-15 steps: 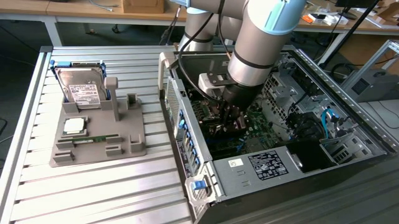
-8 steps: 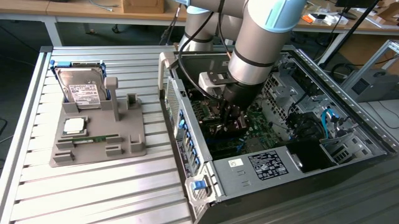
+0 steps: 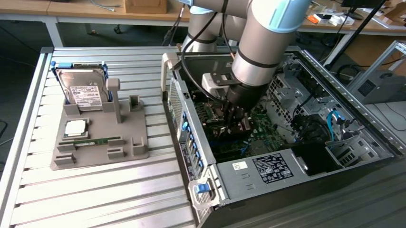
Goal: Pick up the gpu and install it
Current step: 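Insert the gpu into the slot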
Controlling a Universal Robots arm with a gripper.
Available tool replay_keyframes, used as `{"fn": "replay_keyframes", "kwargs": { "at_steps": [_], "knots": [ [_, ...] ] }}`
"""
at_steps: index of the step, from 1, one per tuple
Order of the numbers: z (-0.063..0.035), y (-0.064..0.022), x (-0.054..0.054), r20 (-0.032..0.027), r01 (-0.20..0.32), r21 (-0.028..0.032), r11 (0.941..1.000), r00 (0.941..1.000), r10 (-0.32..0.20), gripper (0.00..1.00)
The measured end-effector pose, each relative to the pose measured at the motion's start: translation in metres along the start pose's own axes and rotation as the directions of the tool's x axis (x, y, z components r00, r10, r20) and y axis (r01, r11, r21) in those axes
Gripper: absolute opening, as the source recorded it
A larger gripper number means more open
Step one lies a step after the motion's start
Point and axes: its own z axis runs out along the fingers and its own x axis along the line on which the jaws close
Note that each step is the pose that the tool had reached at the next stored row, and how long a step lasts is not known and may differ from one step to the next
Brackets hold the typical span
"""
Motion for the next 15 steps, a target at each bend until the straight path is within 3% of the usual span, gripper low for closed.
{"fn": "replay_keyframes", "kwargs": {
  "at_steps": [15],
  "knots": [
    [0.0001,0.0044,-0.0016,0.0023,-0.006,-0.0001,1.0000,1.0000,0.006,0.27]
  ]
}}
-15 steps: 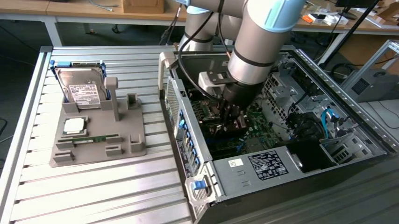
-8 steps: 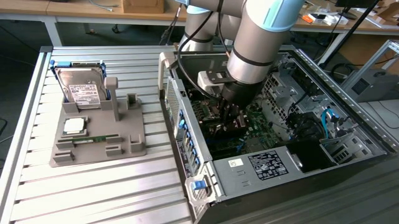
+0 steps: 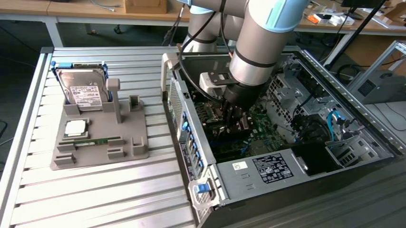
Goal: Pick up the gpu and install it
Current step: 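Insert the gpu into the slot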
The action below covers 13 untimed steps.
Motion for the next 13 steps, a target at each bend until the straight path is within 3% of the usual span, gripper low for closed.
{"fn": "replay_keyframes", "kwargs": {
  "at_steps": [13],
  "knots": [
    [0.0000,-0.0001,0.0013,0.0001,-0.007,0.0000,1.0000,1.0000,0.007,0.27]
  ]
}}
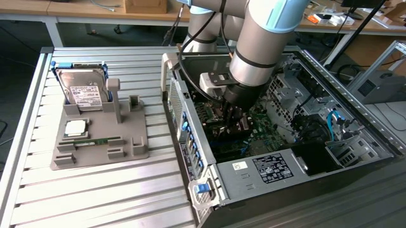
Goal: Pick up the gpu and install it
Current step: 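Insert the gpu into the slot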
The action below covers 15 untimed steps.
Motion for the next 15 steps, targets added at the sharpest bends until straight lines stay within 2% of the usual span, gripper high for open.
{"fn": "replay_keyframes", "kwargs": {
  "at_steps": [15],
  "knots": [
    [0.0007,-0.0003,-0.0009,-0.0001,0.024,-0.0001,0.9997,0.9997,-0.024,0.27]
  ]
}}
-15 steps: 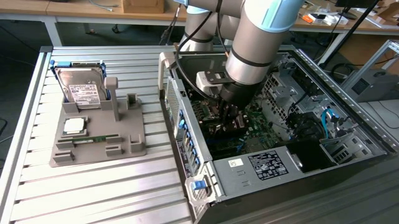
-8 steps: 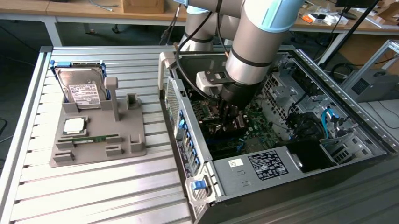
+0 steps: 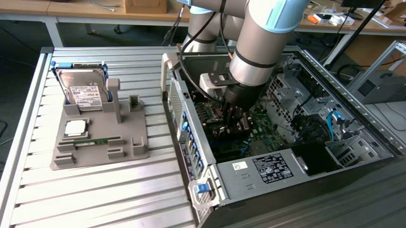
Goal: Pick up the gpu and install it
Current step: 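Insert the gpu into the slot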
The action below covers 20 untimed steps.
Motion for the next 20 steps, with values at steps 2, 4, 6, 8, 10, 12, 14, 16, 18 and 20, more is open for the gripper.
{"fn": "replay_keyframes", "kwargs": {
  "at_steps": [2,4,6,8,10,12,14,16,18,20],
  "knots": [
    [0.0004,-0.0001,-0.0001,0.0002,0.002,0.0001,1.0000,1.0000,-0.002,0.27],
    [0.0009,-0.0002,-0.0001,0.0000,0.002,0.0000,1.0000,1.0000,-0.002,0.27],
    [0.0015,-0.0004,-0.0001,-0.0002,0.002,-0.0002,1.0000,1.0000,-0.002,0.27],
    [0.0022,-0.0007,-0.0001,-0.0002,0.002,-0.0001,1.0000,1.0000,-0.002,0.27],
    [0.0030,-0.0011,-0.0001,-0.0002,0.002,-0.0002,1.0000,1.0000,-0.002,0.27],
    [0.0035,-0.0016,-0.0001,0.0000,0.002,-0.0002,1.0000,1.0000,-0.002,0.27],
    [0.0037,-0.0018,-0.0002,0.0000,0.002,-0.0001,1.0000,1.0000,-0.002,0.27],
    [0.0038,-0.0018,-0.0001,-0.0001,0.002,-0.0002,1.0000,1.0000,-0.002,0.27],
    [0.0040,-0.0018,-0.0001,0.0000,0.002,-0.0001,1.0000,1.0000,-0.002,0.27],
    [0.0041,-0.0014,-0.0001,0.0000,0.002,-0.0001,1.0000,1.0000,-0.002,0.27]
  ]
}}
